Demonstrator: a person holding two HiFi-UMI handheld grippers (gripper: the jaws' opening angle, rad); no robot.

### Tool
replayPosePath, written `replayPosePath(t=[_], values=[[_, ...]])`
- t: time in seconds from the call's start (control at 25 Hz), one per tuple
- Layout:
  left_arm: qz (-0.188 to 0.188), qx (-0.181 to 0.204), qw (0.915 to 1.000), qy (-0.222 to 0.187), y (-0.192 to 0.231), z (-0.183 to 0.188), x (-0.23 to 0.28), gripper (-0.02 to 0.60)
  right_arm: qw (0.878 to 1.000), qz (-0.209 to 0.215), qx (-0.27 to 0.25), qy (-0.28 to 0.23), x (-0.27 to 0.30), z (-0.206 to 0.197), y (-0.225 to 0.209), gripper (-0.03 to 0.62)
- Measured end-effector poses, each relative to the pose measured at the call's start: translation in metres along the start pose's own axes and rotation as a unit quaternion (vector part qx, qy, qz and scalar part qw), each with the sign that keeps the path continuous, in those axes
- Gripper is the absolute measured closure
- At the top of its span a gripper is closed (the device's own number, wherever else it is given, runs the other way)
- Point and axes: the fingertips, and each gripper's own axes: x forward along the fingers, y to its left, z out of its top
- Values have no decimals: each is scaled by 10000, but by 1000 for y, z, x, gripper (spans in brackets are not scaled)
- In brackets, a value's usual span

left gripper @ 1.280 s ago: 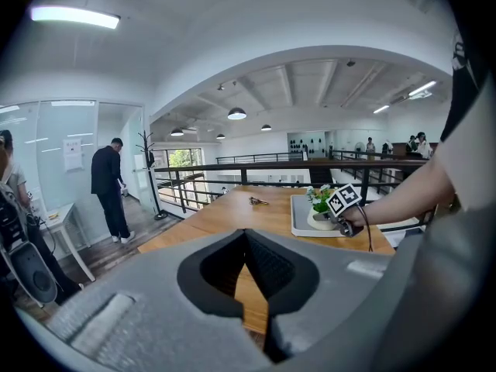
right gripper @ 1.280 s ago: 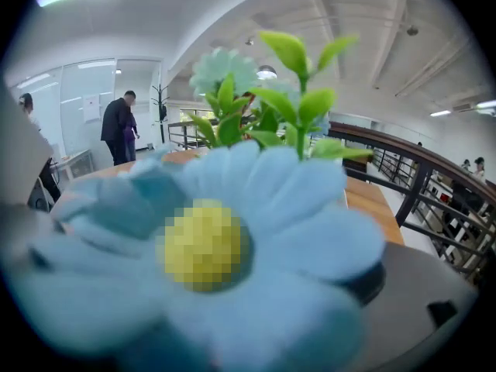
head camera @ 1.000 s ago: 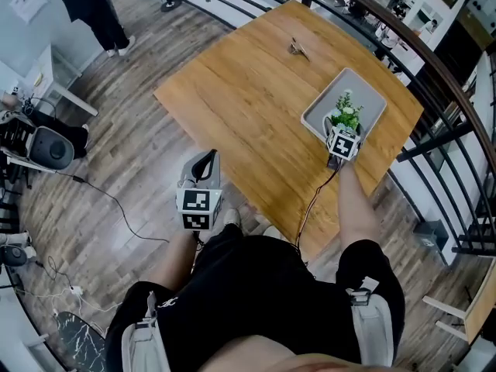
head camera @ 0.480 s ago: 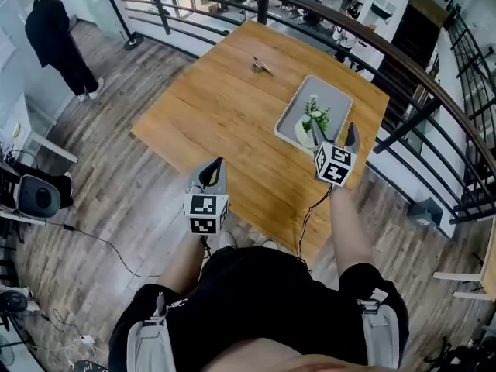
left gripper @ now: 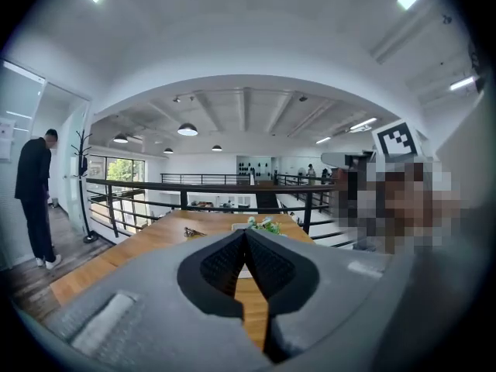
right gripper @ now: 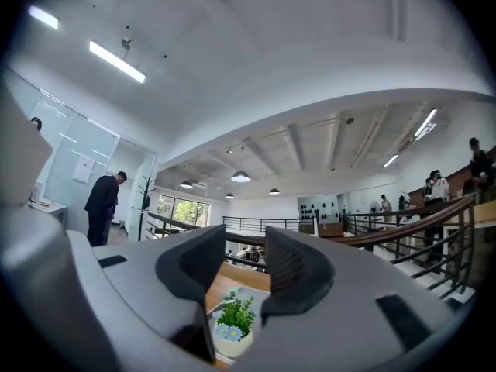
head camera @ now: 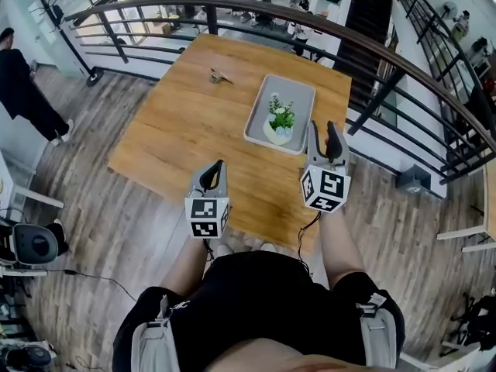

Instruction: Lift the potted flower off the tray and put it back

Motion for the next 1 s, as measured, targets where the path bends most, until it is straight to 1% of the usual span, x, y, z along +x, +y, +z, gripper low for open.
replayPosePath(t=[0.08,0.12,0.16,0.24,0.36,0.6,1.0], values=[[-133,34,9999,-20,-8,3,5,569,9996,-285,-40,-75,-14,8,-9,532],[-186,47,9998,-41,-12,5,8,569,9992,-376,-50,-114,-21,11,-12,571],[-233,59,9997,-65,-15,7,10,569,9990,-416,-29,-161,-27,12,-13,596],[-318,84,9994,-120,-20,13,13,569,9987,-450,132,-208,-38,9,-16,597],[-417,116,9989,-170,-28,17,17,569,9978,-533,381,-56,-50,-5,-20,599],[-456,135,9987,-171,-33,17,19,569,9987,-286,366,208,-66,-25,-10,599],[-394,157,9989,-204,-23,23,16,569,9984,-172,410,340,-62,-32,3,599]])
